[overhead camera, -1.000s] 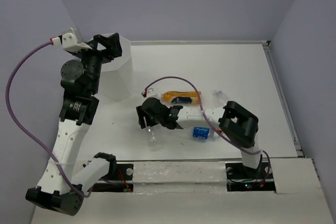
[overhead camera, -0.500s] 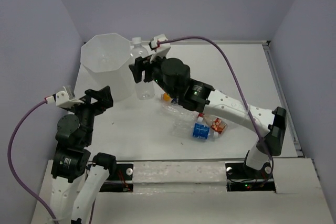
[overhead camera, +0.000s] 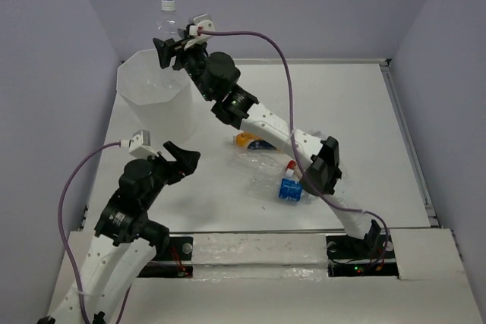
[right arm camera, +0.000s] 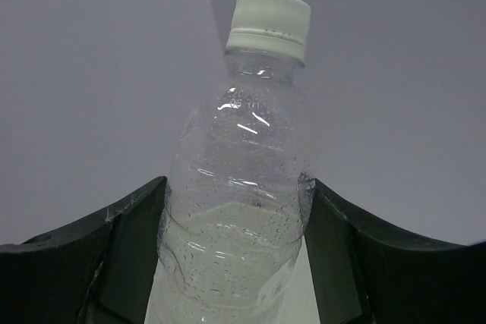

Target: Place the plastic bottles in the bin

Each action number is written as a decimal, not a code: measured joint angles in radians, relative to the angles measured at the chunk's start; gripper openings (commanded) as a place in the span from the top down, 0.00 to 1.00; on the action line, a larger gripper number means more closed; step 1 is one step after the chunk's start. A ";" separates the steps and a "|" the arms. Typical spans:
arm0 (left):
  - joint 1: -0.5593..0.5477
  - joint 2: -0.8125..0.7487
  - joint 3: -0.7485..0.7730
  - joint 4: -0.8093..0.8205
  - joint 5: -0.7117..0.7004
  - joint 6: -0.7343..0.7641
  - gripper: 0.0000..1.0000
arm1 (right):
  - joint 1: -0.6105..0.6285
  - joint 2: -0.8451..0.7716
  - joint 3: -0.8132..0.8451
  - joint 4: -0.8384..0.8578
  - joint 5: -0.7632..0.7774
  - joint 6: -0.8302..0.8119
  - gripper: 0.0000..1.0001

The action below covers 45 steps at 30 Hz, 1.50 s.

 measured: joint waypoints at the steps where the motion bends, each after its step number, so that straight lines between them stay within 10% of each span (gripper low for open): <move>1: -0.007 0.003 -0.020 0.000 0.019 -0.016 0.01 | -0.004 0.030 0.021 0.043 -0.017 0.000 0.59; 7: -0.029 0.011 -0.064 0.020 0.086 -0.072 0.01 | -0.019 0.182 0.110 0.173 -0.086 -0.001 0.37; 12: -0.034 0.024 -0.097 0.091 0.119 -0.105 0.01 | -0.019 0.256 0.111 0.201 -0.129 -0.016 0.00; 22: -0.043 0.199 -0.168 0.216 0.154 -0.138 0.01 | -0.033 0.093 -0.179 0.199 -0.172 -0.065 0.03; 33: -0.247 0.550 -0.006 0.340 0.038 -0.009 0.01 | -0.277 -0.909 -1.313 0.104 -0.133 0.182 0.48; 38: -0.377 0.729 0.151 0.375 -0.049 0.051 0.02 | -0.505 -1.162 -1.568 -0.173 -0.065 0.321 0.31; 41: -0.392 0.788 0.177 0.404 -0.072 0.037 0.02 | -0.586 -1.146 -1.619 -0.375 -0.060 0.359 0.09; 45: -0.393 0.834 0.180 0.409 -0.092 -0.010 0.03 | -0.608 -1.050 -1.620 -0.526 -0.048 0.371 0.06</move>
